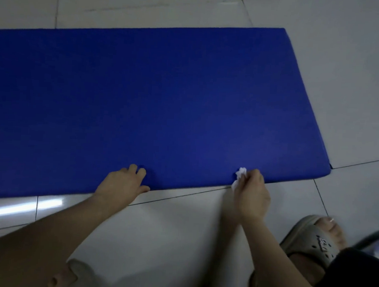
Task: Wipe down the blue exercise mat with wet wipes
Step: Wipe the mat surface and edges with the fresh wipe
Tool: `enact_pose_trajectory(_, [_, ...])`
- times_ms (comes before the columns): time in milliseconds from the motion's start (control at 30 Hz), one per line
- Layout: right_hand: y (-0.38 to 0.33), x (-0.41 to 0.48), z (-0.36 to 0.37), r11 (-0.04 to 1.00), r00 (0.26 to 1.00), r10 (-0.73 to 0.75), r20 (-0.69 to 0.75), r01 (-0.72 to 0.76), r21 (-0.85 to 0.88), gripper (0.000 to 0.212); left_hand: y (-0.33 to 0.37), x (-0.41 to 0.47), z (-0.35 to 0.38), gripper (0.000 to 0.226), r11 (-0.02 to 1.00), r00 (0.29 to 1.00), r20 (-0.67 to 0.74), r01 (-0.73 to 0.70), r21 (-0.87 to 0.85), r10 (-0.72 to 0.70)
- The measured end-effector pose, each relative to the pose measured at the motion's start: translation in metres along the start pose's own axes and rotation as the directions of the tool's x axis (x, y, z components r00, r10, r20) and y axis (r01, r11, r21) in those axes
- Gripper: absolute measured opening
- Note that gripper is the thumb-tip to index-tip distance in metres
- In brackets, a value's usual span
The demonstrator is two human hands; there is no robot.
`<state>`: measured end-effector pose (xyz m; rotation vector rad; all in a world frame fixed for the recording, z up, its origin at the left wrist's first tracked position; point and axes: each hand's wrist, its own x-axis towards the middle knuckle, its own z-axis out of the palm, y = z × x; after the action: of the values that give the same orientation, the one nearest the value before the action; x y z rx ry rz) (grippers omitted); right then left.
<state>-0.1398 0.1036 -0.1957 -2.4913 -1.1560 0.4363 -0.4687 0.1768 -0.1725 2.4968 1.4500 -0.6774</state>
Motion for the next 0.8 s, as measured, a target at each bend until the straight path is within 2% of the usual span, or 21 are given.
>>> enact_pose_trajectory(67, [-0.003, 0.002, 0.005, 0.998, 0.999, 0.051, -0.019, -0.050, 0.042, 0.025, 0.002, -0.006, 0.007, 0.046, 0.986, 0.983, -0.091, -0.156, 0.063, 0.161])
enact_pose_trajectory(133, [-0.013, -0.001, 0.013, 0.989, 0.994, 0.108, -0.036, -0.103, 0.109, 0.025, 0.001, -0.008, 0.008, 0.051, 0.971, 0.968, -0.118, -0.210, 0.115, 0.224])
enact_pose_trajectory(367, [-0.034, -0.013, 0.023, 0.957, 0.986, 0.160, -0.040, -0.145, 0.253, 0.022, -0.041, -0.030, 0.007, 0.041, 0.992, 0.979, -0.176, -0.092, 0.087, 0.106])
enact_pose_trajectory(400, [-0.034, -0.013, 0.022, 0.950, 0.985, 0.169, -0.029, -0.155, 0.272, 0.022, -0.048, -0.032, 0.006, 0.040, 0.993, 0.981, -0.173, -0.066, 0.098, 0.083])
enact_pose_trajectory(500, [-0.028, -0.009, 0.021, 0.932, 0.982, 0.188, -0.002, -0.178, 0.315, 0.019, -0.041, -0.024, 0.003, 0.056, 0.980, 0.987, -0.149, -0.028, 0.195, 0.058])
enact_pose_trajectory(567, [-0.027, -0.009, 0.022, 0.920, 0.980, 0.198, 0.005, -0.188, 0.344, 0.016, -0.033, -0.015, -0.003, 0.052, 0.971, 0.994, -0.098, -0.021, 0.237, 0.045])
enact_pose_trajectory(600, [-0.027, -0.008, 0.022, 0.914, 0.980, 0.201, -0.004, -0.186, 0.361, 0.016, -0.032, -0.011, -0.007, 0.048, 0.960, 0.996, -0.038, -0.065, 0.273, 0.078])
enact_pose_trajectory(667, [-0.025, -0.008, 0.026, 0.902, 0.977, 0.215, -0.013, -0.193, 0.386, 0.018, -0.040, -0.008, -0.007, 0.031, 0.913, 0.967, 0.048, -0.251, 0.323, 0.250])
enact_pose_trajectory(733, [-0.026, -0.007, 0.027, 0.888, 0.972, 0.233, -0.002, -0.212, 0.408, 0.021, -0.056, -0.012, -0.002, 0.009, 0.846, 0.912, -0.007, -0.379, 0.376, 0.411])
enact_pose_trajectory(800, [-0.034, -0.011, 0.029, 0.875, 0.977, 0.213, 0.014, -0.197, 0.443, 0.022, -0.071, -0.019, 0.005, 0.027, 0.851, 0.896, -0.085, -0.379, 0.364, 0.436])
